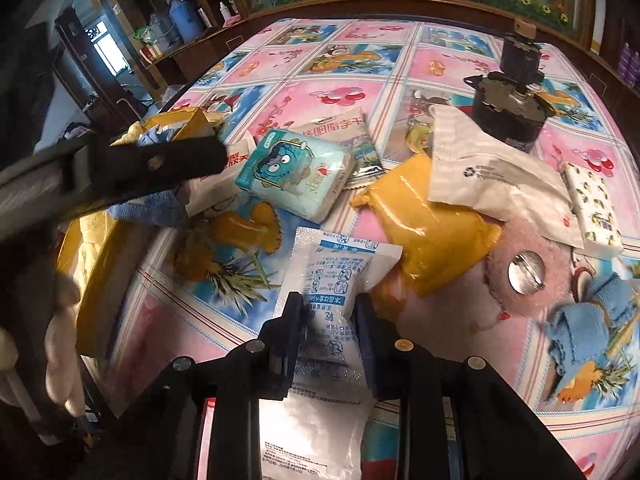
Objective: Organize soft objects
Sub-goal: 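Grasp the teal cartoon wet-wipe packet with the left tool while the right grasps a white-blue packet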
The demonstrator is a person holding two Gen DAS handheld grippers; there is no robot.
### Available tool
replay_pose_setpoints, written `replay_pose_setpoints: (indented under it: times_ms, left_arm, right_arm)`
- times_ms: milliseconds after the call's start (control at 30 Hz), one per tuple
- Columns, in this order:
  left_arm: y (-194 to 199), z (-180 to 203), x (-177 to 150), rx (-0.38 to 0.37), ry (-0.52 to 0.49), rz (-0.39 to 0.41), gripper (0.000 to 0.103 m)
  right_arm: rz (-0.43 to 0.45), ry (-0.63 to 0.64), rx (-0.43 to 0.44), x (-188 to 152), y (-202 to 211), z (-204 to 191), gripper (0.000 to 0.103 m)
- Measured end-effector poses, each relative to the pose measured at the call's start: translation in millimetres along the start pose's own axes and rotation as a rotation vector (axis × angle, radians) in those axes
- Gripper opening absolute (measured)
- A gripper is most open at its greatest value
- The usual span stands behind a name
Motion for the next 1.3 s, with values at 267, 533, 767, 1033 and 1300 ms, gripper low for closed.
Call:
replay_pose_setpoints:
  times_ms: [267, 533, 767, 1033, 1300]
  left_arm:
    - [-54, 40, 13, 0.041, -0.13, -0.12, 0.071]
    - [12, 60, -36, -0.172, -0.364, -0.197, 0.071]
    - [-6, 87, -39, -0.003, -0.492, -0.023, 0.071]
    - [-43, 116, -50, 0.056, -0.566, -0.002, 0.075]
    - [-11, 90, -42, -0.059, -0.399, -0.004, 0.036]
  right_arm:
    - [0.012, -0.08, 0.034, -25, 24, 25, 0.031]
    - [0.039, -0.154, 0.051, -35, 40, 55, 0.033]
    - [0.067, -0.185, 0.062, -41, 49, 67, 0.031]
    - [0.069, -0.205, 0.072, -44, 52, 70, 0.032]
    - [0.11, -0.197, 0.086, -44, 56, 61, 0.025]
Point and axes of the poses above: each gripper's, at about its wrist camera, not at the fingertips, and y roughly against the way its jaws point, z to its right, x to its top, the point moved 2 cm from there along -y, roughly the way its jaws point, and after that the axes turned 12 degrees about x, right-handed, at the moved point
